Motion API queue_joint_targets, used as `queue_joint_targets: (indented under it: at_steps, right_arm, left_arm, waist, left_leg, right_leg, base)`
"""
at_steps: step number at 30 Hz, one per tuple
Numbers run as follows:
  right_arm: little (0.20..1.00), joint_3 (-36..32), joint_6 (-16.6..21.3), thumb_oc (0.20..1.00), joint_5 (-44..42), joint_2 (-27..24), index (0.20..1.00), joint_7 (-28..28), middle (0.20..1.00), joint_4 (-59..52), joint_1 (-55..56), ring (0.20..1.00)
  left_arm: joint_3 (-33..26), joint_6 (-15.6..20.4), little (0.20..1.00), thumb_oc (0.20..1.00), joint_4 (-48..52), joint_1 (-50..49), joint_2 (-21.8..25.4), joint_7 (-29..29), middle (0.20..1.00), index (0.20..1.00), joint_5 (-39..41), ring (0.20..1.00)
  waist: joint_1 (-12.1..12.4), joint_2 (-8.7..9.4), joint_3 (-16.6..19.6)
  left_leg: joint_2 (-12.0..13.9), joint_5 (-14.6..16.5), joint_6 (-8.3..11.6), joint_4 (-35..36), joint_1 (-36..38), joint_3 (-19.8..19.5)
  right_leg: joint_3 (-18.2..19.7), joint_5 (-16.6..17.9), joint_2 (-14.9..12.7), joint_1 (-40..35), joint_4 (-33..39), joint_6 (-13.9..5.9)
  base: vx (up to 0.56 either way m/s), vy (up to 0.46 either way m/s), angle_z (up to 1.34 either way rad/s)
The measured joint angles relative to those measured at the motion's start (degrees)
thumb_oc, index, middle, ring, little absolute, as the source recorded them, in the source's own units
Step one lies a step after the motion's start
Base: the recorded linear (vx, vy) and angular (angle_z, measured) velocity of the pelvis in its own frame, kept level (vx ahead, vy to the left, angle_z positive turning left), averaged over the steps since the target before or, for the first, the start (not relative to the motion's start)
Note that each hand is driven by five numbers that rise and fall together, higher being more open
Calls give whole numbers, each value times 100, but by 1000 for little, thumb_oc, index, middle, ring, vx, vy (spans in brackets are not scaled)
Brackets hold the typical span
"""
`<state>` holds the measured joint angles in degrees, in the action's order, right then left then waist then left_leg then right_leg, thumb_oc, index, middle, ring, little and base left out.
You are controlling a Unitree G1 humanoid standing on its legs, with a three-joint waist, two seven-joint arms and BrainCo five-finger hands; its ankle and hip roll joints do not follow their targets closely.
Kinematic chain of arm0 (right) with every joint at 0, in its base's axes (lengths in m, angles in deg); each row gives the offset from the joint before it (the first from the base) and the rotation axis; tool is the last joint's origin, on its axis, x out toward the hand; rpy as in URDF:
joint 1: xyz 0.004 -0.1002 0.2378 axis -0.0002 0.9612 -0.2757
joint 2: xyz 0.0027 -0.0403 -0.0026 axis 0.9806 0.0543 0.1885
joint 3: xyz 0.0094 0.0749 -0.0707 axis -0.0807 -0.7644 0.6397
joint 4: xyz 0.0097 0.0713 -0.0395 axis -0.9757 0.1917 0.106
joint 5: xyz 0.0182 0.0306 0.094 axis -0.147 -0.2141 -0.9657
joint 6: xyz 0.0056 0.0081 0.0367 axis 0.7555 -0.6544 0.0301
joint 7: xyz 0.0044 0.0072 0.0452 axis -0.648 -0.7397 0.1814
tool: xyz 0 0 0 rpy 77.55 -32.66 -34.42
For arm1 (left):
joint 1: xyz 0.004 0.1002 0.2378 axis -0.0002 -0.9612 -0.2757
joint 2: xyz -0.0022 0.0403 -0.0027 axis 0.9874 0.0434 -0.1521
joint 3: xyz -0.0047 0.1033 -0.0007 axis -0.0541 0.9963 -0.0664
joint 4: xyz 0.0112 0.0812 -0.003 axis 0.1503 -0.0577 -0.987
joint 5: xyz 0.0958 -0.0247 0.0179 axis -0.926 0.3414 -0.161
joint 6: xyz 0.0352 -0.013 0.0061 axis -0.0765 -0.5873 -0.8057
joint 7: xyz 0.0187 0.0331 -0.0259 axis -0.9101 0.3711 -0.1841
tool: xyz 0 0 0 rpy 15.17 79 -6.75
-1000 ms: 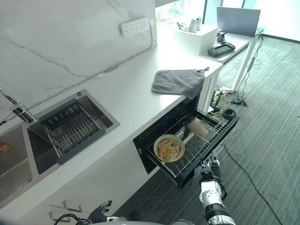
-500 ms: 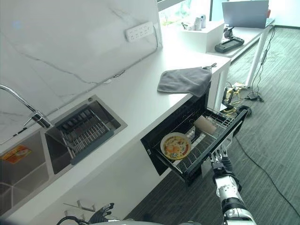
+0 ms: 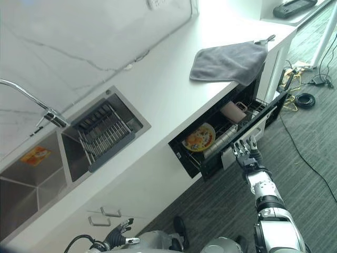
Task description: Place the dishes in the dishwasher.
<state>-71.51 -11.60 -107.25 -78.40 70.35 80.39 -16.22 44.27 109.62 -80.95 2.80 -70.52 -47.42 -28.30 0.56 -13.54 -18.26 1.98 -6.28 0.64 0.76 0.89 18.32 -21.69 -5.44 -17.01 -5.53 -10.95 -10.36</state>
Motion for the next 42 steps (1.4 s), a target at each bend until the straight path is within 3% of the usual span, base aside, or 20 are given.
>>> queue_joint_targets:
  at_steps: [6, 9, 13, 20, 28, 30, 35, 42]
  right_arm:
    - [1000, 102, -223, 1000, 7, -279, 1000, 54, 1000, 414, -819, 1000]
    - [1000, 121, -199, 1000, 8, -446, 1000, 92, 1000, 460, -1306, 1000]
    - [1000, 326, -109, 1000, 6, -622, 1000, 95, 1000, 746, -2035, 1000]
    - [1000, 548, 36, 1000, -16, -621, 1000, 95, 1000, 853, -2543, 1000]
    - [1000, 729, 231, 1000, 7, -706, 1000, 49, 1000, 854, -2586, 1000]
    - [1000, 771, 277, 1000, 9, -743, 1000, -46, 1000, 855, -2588, 1000]
    - [1000, 782, 288, 1000, 7, -753, 1000, -156, 1000, 858, -2589, 1000]
    - [1000, 816, 290, 1000, -3, -659, 1000, -161, 1000, 859, -2580, 1000]
  left_arm:
    - [218, 59, 1000, 1000, 219, 330, 275, -18, 1000, 1000, 106, 1000]
    - [231, 65, 1000, 1000, 293, 638, 381, -31, 1000, 1000, 108, 1000]
    - [234, 77, 1000, 1000, 403, 920, 525, -126, 1000, 1000, 112, 1000]
    - [221, 68, 1000, 1000, 644, 1201, 765, -243, 1000, 1000, 237, 1000]
    - [170, 11, 1000, 1000, 745, 1203, 786, -361, 1000, 1000, 331, 1000]
    - [120, -14, 1000, 1000, 776, 1197, 825, -364, 1000, 1000, 350, 1000]
    - [-308, -244, 1000, 1000, 711, 1122, 1033, -338, 1000, 1000, 576, 1000]
    - [-632, -444, 1000, 1000, 578, 1037, 1025, -9, 1000, 1000, 1033, 1000]
  waist:
    - [135, 177, -403]
    - [250, 213, -779]
    - [438, 269, -1095]
    - [802, 510, -1255]
    - [850, 566, -1276]
    - [988, 607, -1271]
    - [1140, 770, -1265]
    - [1177, 780, -1261]
  left_leg:
    - [-8, 92, -110, -455, -529, -144]
    - [53, 132, -135, -782, -895, -217]
    - [120, 205, -144, -1218, -1409, -371]
    - [279, 223, -149, -1625, -2131, -615]
    - [327, 274, -120, -1919, -2471, -840]
    - [452, 293, -145, -1983, -2551, -870]
    - [643, 226, -49, -1966, -2728, -1002]
    - [759, 91, 111, -1849, -2662, -1058]
  right_leg:
    - [-89, -180, -161, 459, -539, 45]
    - [-91, -293, -198, 775, -858, 202]
    - [-118, -482, -281, 1241, -1407, 265]
    - [-305, -637, -248, 1757, -1842, 424]
    - [-543, -665, -210, 1794, -1884, 432]
    - [-612, -666, -125, 1817, -1884, 469]
    - [-911, -705, 39, 1854, -1904, 617]
    - [-973, -737, 181, 1801, -1853, 694]
  base:
    - [-41, 49, 14]
    - [-52, 32, 13]
    - [-53, 7, 17]
    - [-19, 27, 16]
    - [10, 7, 11]
    - [-12, -73, 3]
    - [-26, -86, 8]
    - [-75, -80, 0]
